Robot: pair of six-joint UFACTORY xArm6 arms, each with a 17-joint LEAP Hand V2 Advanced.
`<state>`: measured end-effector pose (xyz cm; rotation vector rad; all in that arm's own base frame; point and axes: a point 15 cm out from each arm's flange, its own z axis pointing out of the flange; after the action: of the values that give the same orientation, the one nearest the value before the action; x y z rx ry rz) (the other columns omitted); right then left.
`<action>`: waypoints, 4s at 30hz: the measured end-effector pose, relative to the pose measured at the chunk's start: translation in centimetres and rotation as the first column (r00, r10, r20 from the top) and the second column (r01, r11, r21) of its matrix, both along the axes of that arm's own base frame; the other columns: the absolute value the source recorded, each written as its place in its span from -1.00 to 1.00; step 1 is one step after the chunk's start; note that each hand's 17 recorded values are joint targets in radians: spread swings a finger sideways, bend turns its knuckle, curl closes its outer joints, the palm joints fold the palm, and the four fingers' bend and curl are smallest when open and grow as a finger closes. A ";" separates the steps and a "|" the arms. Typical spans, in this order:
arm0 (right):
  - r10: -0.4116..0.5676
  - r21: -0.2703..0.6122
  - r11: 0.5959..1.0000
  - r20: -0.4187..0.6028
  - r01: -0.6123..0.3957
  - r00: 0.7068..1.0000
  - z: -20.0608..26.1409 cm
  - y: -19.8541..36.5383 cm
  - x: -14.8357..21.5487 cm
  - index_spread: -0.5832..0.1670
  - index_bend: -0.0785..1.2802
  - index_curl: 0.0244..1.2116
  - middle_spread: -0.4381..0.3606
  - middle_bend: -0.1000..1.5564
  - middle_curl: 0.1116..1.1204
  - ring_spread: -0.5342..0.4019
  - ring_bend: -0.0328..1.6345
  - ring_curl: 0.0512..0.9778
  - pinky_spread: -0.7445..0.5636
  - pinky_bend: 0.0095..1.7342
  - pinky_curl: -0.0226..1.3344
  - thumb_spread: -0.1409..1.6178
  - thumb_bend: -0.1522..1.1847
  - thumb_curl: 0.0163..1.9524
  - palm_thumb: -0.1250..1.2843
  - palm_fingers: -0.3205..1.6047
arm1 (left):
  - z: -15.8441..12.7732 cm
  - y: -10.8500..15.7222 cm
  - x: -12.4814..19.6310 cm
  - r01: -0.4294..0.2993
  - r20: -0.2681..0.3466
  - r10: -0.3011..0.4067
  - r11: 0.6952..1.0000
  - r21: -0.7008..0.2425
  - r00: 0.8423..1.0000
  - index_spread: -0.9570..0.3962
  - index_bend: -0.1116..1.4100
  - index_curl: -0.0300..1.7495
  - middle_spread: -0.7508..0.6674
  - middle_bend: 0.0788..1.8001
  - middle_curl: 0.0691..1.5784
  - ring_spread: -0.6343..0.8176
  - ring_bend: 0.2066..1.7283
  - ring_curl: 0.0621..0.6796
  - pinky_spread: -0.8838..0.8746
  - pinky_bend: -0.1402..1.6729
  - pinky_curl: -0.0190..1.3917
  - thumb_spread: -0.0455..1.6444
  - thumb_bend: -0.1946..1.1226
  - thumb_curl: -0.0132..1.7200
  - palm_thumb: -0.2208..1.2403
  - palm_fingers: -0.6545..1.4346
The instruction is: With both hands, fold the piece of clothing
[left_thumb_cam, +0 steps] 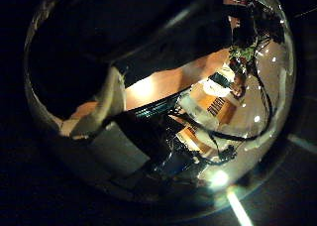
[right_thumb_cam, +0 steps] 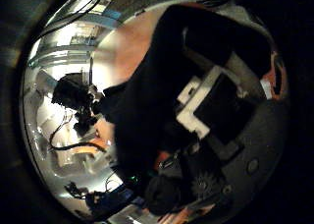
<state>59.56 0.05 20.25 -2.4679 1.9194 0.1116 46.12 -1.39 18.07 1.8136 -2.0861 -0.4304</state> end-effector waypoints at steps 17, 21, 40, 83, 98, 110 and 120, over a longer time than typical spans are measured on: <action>-0.140 0.014 0.990 -0.096 0.142 0.986 7.4 -12.8 -7.6 -0.51 -0.45 -0.21 -0.16 -0.19 -0.34 -0.07 0.19 -0.19 0.51 0.00 -0.06 0.58 -0.82 -0.62 -0.01 -0.58 | 3.6 -1.4 -0.9 0.044 0.139 -0.039 0.998 -0.035 0.990 0.29 -0.64 -0.28 0.46 -0.90 -0.51 0.27 -0.30 -0.21 0.40 -0.45 -0.13 0.56 -0.73 -0.49 0.09 -0.40; -0.148 0.028 0.987 -0.166 0.155 0.975 6.0 -14.7 -9.8 -0.46 -0.52 -0.27 -0.06 -0.25 -0.39 0.05 0.11 -0.27 0.64 -0.07 -0.14 0.54 -0.82 -0.64 -0.06 -0.60 | 3.0 -3.8 -3.4 0.101 0.131 -0.096 0.994 -0.037 0.987 0.31 -0.63 -0.34 0.47 -0.90 -0.55 0.31 -0.33 -0.25 0.44 -0.46 -0.19 0.56 -0.72 -0.49 0.08 -0.38; -0.088 -0.044 0.996 -0.388 0.077 0.917 -5.1 -14.8 -14.6 -0.27 -0.59 -0.36 -0.14 -0.23 -0.41 -0.12 0.11 -0.40 0.36 -0.30 -0.38 0.40 -0.78 -0.66 0.00 -0.17 | 1.1 -5.8 -9.0 0.152 0.090 -0.147 0.987 -0.046 0.985 0.34 -0.61 -0.48 0.46 -0.89 -0.67 0.36 -0.40 -0.37 0.48 -0.46 -0.35 0.56 -0.72 -0.49 0.04 -0.33; -0.197 0.045 0.977 -0.195 0.210 0.961 3.7 -22.4 -24.0 -0.18 0.69 0.49 -0.20 0.74 0.31 -0.29 0.73 0.37 -0.13 0.40 0.49 0.46 -0.78 -0.32 0.69 0.46 | 0.3 -12.4 -9.7 0.273 0.178 -0.261 0.961 -0.048 0.949 0.37 -0.61 -0.52 0.40 -0.89 -0.72 0.31 -0.44 -0.43 0.46 -0.46 -0.46 0.59 -0.72 -0.49 0.05 -0.26; 0.153 0.118 0.981 0.011 -0.153 0.988 15.9 -1.9 -19.6 -0.13 0.73 0.46 -0.18 0.76 0.28 -0.28 0.72 0.41 -0.12 0.33 0.62 0.42 -0.78 -0.23 0.71 0.50 | 6.2 -3.1 -10.3 0.126 0.240 -0.109 0.990 -0.056 0.965 0.37 -0.60 -0.52 0.40 -0.90 -0.72 0.29 -0.42 -0.43 0.43 -0.44 -0.47 0.57 -0.72 -0.50 0.03 -0.26; 0.434 0.107 0.899 -0.073 -0.425 0.898 9.6 19.5 -16.3 -0.10 0.73 0.42 -0.17 0.76 0.24 -0.28 0.72 0.42 -0.14 0.30 0.68 0.41 -0.86 -0.21 0.50 0.50 | 6.6 3.3 -14.1 0.001 0.241 0.015 0.998 -0.067 0.971 0.36 -0.59 -0.50 0.39 -0.90 -0.73 0.28 -0.43 -0.44 0.43 -0.44 -0.48 0.56 -0.72 -0.49 0.05 -0.24; 0.451 0.117 0.890 -0.081 -0.441 0.889 6.6 22.6 -12.4 -0.48 -0.33 0.04 -0.32 0.03 -0.16 -0.35 0.54 0.19 -0.27 0.25 0.42 0.54 -0.80 -0.36 0.14 -0.62 | 8.1 4.9 -16.3 -0.035 0.274 0.046 0.998 -0.043 0.961 0.36 -0.60 -0.49 0.38 -0.90 -0.74 0.28 -0.42 -0.45 0.43 -0.44 -0.49 0.55 -0.72 -0.48 0.09 -0.23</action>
<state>47.17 22.66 26.87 -2.8354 1.2949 0.3366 29.85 3.54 26.20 1.9863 -2.2121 -0.1318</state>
